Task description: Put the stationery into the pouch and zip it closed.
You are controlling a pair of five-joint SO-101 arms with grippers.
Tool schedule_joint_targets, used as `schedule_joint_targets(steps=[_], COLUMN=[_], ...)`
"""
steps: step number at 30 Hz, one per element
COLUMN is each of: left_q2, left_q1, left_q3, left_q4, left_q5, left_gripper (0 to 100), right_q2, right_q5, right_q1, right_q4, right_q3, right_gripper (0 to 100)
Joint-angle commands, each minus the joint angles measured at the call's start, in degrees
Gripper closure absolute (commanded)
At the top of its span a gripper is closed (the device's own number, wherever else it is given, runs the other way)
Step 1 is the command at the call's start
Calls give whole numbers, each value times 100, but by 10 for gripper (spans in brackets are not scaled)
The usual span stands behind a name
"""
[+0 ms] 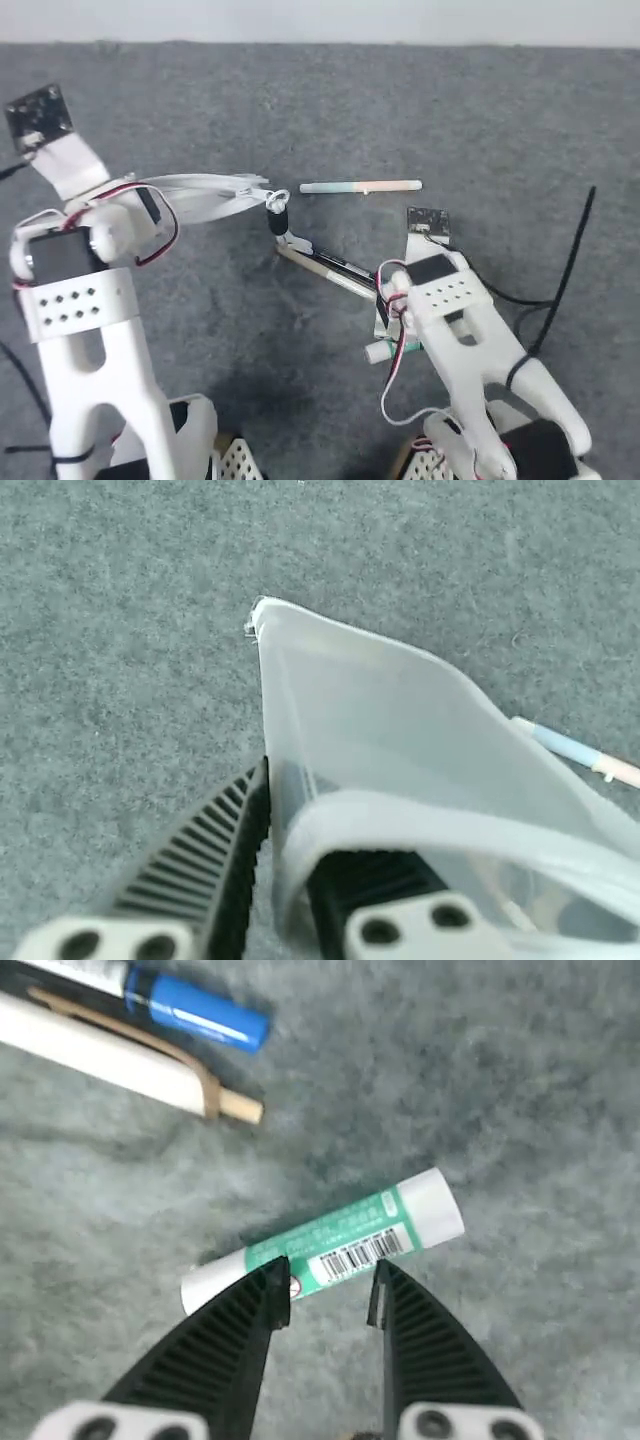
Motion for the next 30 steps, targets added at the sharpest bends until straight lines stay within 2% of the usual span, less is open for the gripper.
schedule_joint_targets(steps=[1,3,8,19,30], left_q2=[-44,-44,-62,-44,-44], left_q1=[-26,-26,-26,-26,-26], left_q3=[48,92,92,101,101], left_q4=[-378,-440,-440,-457,-475], left_q5=[105,105,105,105,97], left_gripper=[991,990,990,990,990], right_q2=[92,92,444,1974,1930], right_q5=[-62,-53,-26,-53,-26], right_q1=[101,251,444,479,479], right_q4=[-374,-532,-541,-549,303], right_q3=[35,35,35,-448,-721], right_gripper=[874,865,768,768,768])
